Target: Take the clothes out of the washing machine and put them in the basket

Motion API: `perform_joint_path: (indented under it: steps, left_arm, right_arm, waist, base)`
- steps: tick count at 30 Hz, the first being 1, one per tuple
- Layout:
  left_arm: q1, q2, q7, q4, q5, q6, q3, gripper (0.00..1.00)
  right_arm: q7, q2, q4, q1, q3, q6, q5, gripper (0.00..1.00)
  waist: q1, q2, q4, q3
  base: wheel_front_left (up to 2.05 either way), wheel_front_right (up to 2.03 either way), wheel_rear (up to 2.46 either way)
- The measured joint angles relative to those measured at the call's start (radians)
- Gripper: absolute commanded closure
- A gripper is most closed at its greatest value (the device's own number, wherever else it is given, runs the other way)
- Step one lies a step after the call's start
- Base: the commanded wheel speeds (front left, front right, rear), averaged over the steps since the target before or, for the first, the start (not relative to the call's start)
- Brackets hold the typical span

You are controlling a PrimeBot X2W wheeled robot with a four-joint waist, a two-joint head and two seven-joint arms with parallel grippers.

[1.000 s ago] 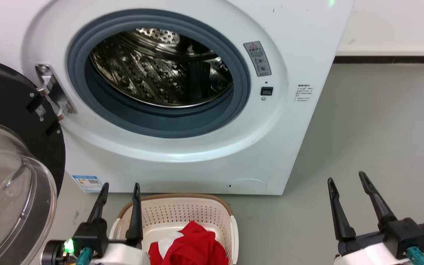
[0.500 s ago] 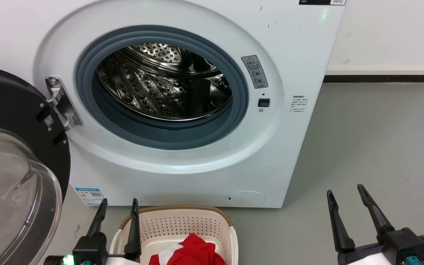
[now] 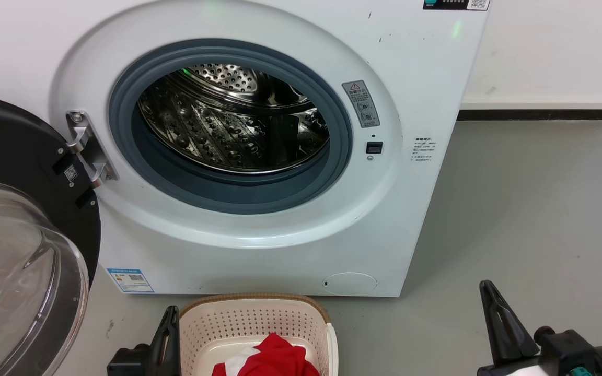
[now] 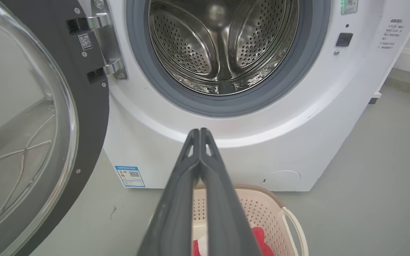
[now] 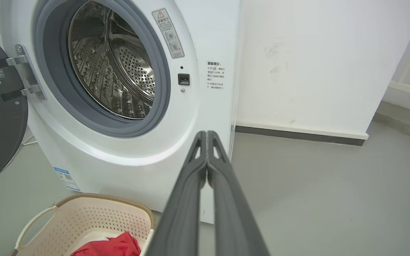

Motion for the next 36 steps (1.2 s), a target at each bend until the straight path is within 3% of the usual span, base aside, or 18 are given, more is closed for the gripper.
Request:
perform_joint_path:
  steps: [17,36]
  left_arm:
    - [-0.033,0.0,0.079,0.018,-0.338,-0.027,0.031,1.0]
    - [-0.085,0.0,0.15,0.031,-0.651,-0.053,0.059,1.0]
  right_arm:
    - [0.059,-0.016,0.042,-0.032,-0.004,0.0,0.373,1.0]
    - [0.12,-0.027,0.077,-0.078,-0.02,0.0,0.704,1.0]
  waist:
    - [0.0,0.0,0.0,0.003]
    - [0.0,0.0,0.001,0.006]
  base:
    - [0.0,0.0,0.0]
    - [0.0,0.0,0.0]
